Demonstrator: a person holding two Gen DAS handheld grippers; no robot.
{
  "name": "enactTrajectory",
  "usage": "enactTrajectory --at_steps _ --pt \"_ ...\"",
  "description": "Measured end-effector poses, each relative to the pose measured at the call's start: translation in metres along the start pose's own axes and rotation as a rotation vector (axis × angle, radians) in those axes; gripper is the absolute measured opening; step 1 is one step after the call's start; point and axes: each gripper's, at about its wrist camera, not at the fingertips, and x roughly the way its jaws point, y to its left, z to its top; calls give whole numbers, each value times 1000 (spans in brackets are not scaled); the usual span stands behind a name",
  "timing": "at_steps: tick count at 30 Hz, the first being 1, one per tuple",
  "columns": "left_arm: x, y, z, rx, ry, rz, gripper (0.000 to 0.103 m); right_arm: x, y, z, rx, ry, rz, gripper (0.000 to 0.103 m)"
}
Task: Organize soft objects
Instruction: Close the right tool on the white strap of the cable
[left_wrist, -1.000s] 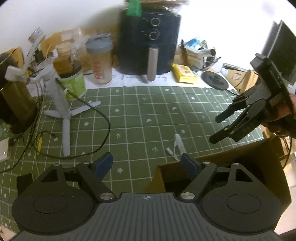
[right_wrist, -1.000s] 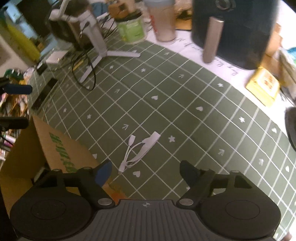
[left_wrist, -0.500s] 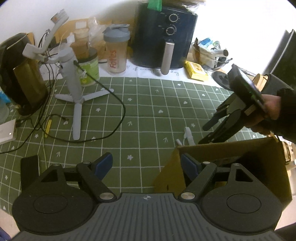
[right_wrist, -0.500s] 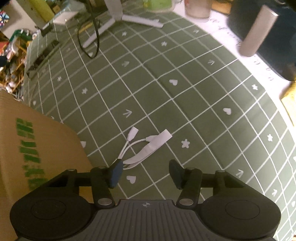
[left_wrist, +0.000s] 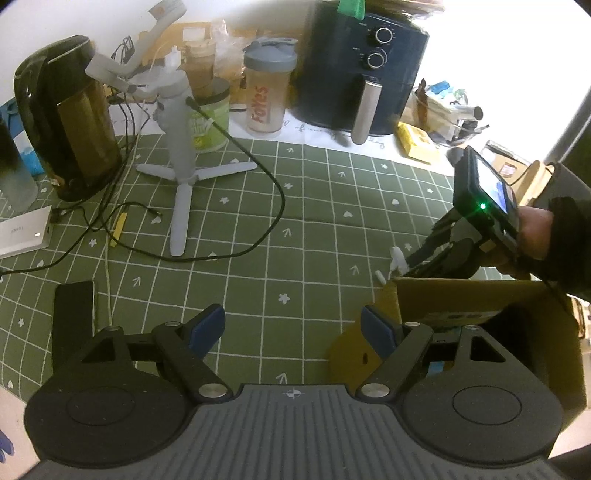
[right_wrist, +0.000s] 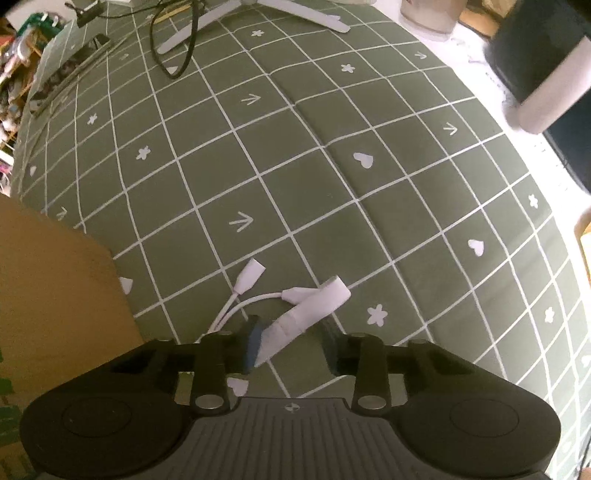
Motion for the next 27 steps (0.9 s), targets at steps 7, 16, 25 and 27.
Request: enactTrajectory --at_steps 7,16,25,27 --pt "0 -4 4 17 -7 -15 81 -2 -8 -10 15 21 -31 13" --pt "1 -6 11 46 -20 -37 81 -12 -26 -19 142 -9 17 4" --pt "-1 -13 25 101 -44 -66 81 -35 -30 -29 186 -44 11 4" --pt "0 -16 28 120 -49 -76 81 -42 -32 -32 197 -59 6 4"
